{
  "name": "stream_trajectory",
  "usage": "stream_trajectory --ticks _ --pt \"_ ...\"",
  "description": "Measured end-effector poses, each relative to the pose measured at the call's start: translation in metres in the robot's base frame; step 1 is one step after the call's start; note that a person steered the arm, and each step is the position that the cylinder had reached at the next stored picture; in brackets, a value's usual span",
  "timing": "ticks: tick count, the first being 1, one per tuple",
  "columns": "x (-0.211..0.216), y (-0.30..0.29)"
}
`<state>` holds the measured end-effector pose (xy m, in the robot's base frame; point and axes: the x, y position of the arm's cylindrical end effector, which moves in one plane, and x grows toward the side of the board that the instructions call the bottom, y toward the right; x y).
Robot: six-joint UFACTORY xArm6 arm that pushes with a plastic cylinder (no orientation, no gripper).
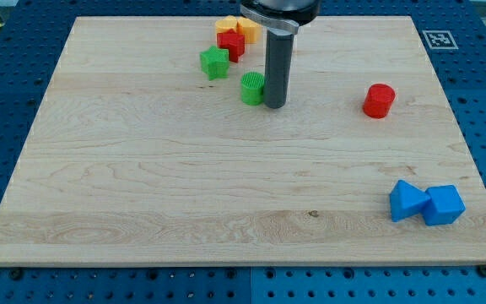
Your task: Slide the green circle to the red star
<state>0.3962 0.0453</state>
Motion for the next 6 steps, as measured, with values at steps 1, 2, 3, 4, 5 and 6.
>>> stream_trajectory --ticks 1,2,3,4,5,6 --pt "0.010 0.004" --pt "0.012 -0.001" --pt "0.012 -0.016" --pt "0.012 -0.035" --pt "0.012 -0.047" --pt "0.011 -0.047"
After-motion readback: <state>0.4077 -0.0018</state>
